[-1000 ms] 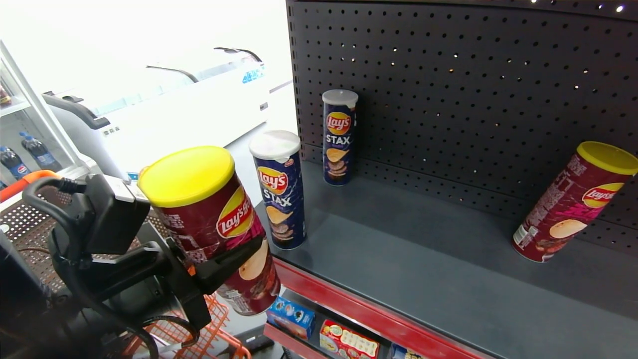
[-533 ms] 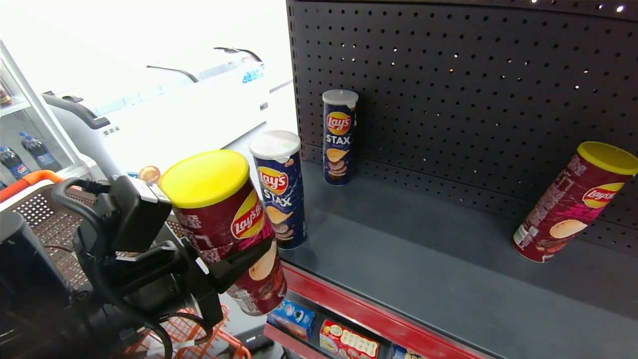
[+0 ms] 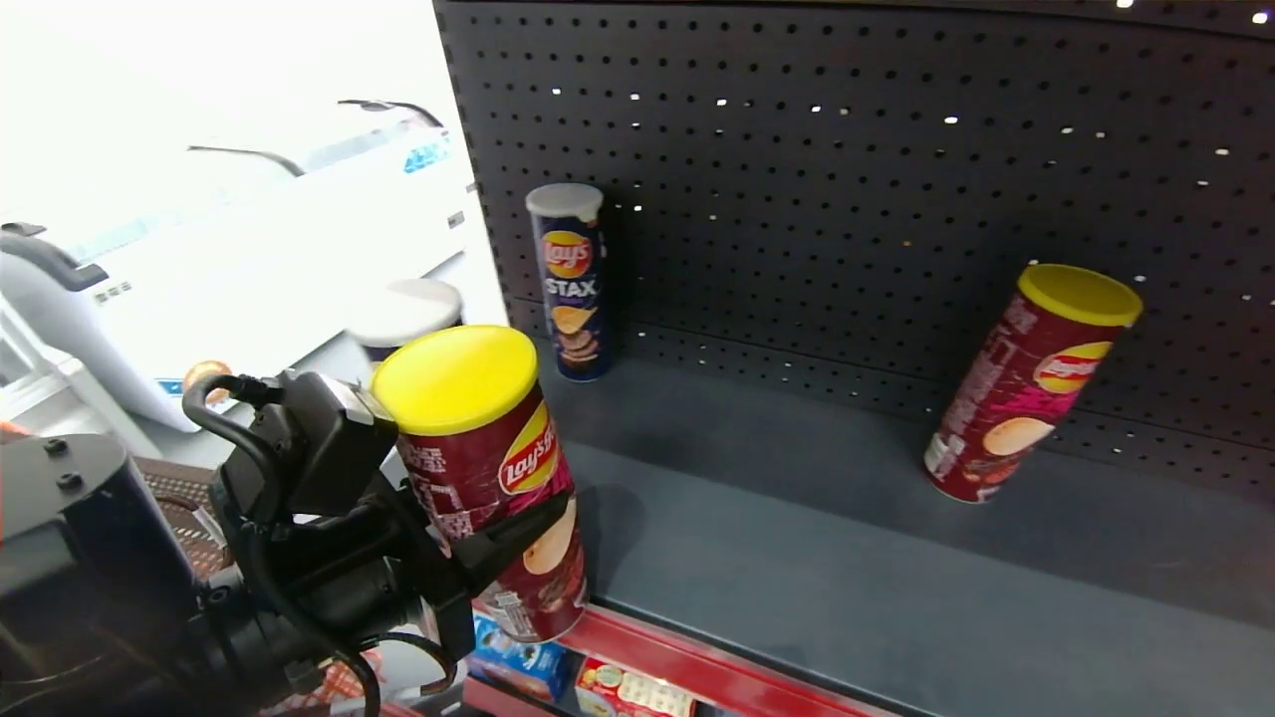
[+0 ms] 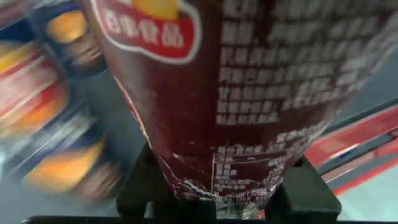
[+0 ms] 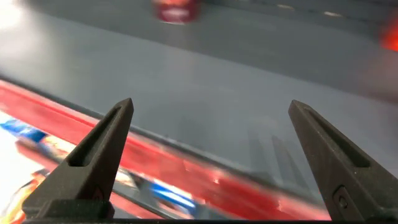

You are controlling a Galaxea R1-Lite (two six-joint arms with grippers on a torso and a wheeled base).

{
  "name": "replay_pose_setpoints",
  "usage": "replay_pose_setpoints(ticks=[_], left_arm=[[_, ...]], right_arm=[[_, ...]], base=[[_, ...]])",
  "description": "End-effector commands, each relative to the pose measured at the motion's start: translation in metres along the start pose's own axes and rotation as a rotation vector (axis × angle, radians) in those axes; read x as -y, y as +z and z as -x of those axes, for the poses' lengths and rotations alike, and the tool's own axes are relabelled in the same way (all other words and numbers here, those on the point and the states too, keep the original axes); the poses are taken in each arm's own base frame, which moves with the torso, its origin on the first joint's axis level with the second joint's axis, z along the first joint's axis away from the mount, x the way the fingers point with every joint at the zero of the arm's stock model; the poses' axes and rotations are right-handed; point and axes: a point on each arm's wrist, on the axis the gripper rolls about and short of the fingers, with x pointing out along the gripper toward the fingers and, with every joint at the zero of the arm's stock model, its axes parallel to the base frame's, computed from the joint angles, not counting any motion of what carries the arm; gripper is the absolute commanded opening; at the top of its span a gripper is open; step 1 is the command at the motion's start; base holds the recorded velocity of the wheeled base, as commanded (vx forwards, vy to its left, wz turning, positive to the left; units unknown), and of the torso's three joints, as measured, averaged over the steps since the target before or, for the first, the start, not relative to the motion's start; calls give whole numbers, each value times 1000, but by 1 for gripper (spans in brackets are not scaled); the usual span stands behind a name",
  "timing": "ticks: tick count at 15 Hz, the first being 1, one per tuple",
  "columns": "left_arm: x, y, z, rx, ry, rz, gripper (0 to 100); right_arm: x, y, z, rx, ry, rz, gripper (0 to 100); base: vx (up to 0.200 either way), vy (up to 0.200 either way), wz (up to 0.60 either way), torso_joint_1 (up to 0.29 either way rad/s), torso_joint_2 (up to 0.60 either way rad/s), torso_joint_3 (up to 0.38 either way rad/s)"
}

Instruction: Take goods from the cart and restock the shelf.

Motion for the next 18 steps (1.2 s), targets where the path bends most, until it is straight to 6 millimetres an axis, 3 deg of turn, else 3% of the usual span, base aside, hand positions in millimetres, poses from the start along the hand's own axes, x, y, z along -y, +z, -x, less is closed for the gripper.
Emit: replay_pose_setpoints(ticks=[1,5,18], left_arm=[[0,-3,0,-12,0,2,0],[1,-6,2,-21,-1,3,0],[-5,-13,10,-30,37,7,0]], right_arm=[[0,0,0,-2,1,0,100],[0,0,0,-2,1,2,100],[0,-1,0,-6,2,0,100]], base=[[0,0,-600,-2,-2,-2],[0,0,-600,0,1,7],[0,0,0,0,0,0]])
